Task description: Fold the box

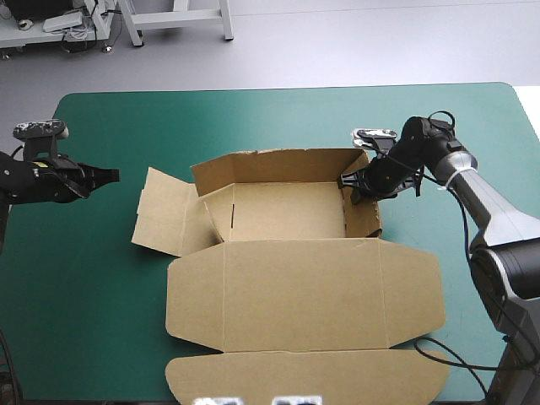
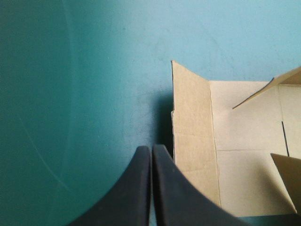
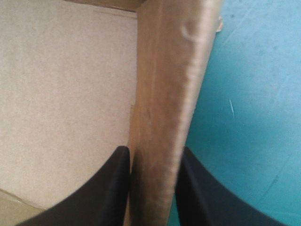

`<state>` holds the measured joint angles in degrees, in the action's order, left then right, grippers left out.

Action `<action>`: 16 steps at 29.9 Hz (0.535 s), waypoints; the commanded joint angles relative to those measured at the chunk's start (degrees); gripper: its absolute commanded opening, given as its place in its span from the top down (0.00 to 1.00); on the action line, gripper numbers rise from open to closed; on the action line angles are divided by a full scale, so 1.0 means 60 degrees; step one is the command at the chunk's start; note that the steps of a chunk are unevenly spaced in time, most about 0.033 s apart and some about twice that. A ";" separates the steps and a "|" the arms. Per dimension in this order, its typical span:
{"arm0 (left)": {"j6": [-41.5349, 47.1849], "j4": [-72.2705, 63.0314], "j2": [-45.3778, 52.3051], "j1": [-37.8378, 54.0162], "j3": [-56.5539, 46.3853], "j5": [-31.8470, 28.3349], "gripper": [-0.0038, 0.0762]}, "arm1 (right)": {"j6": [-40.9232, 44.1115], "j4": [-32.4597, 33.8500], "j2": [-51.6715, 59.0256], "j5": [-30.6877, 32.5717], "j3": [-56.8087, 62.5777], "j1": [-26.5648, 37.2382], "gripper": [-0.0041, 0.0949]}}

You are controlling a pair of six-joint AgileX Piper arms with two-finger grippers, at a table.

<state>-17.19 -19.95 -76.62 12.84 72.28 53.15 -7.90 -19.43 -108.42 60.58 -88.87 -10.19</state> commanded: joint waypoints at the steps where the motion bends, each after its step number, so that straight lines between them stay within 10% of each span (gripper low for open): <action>1: 0.0015 -0.0394 0.0255 -0.0016 0.0248 -0.0432 0.96 | -0.0099 -0.0367 0.0432 -0.0124 -0.0236 0.0017 0.87; 16: -0.0057 -0.0292 0.0255 -0.0016 0.0411 -0.1417 0.95 | -0.1160 -0.2997 0.1863 -0.0334 -0.0236 0.0824 0.98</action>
<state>-17.30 -20.36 -76.62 12.84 72.28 48.77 -11.43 -27.04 -104.17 58.82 -88.59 -8.42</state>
